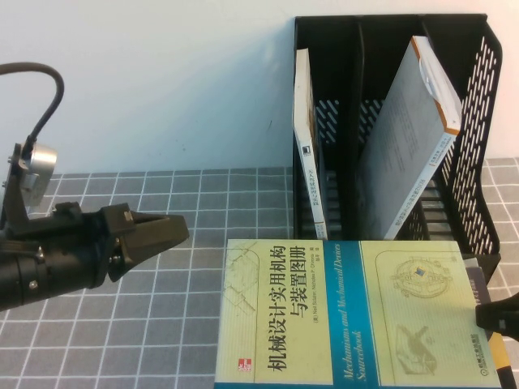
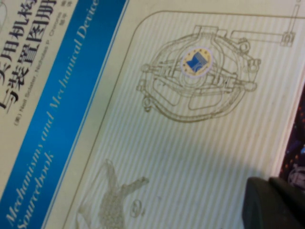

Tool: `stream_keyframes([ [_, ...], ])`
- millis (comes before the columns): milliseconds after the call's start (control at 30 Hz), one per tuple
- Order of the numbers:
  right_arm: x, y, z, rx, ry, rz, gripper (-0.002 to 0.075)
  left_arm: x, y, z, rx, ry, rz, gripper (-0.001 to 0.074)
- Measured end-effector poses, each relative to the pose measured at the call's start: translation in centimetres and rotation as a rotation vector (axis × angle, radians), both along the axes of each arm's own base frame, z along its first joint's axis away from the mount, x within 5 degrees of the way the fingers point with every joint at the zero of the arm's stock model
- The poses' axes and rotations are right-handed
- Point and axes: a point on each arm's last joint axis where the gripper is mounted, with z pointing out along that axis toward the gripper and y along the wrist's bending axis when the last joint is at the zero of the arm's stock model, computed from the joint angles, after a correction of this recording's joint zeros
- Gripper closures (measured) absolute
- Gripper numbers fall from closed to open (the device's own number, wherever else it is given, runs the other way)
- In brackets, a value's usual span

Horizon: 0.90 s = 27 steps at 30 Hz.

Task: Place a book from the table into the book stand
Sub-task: Push book with right arm

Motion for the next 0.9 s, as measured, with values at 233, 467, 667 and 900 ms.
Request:
stream_keyframes([
  [233,0.1,-0.1,0.0,-0.009,-0.008,-0.004,0.0729,-0.4,-0.3,0.2,-0.056,0.050,-0.037,0.0547],
  [467,0.2,-0.2,0.0,-0.035,-0.017,-0.011,0.0729,-1.0,-0.4,-0.6,0.016,0.116,-0.093,0.0176],
  [667,0.2,-0.4,-0.1,-0.067,-0.021,0.004,0.0729,-1.2,-0.2,-1.4,0.097,0.150,-0.108,0.0169],
  [900,0.2,-0.4,-0.1,-0.070,-0.022,0.000,0.0729,-0.2,-0.2,-3.8,0.122,0.262,-0.146,0.0169],
])
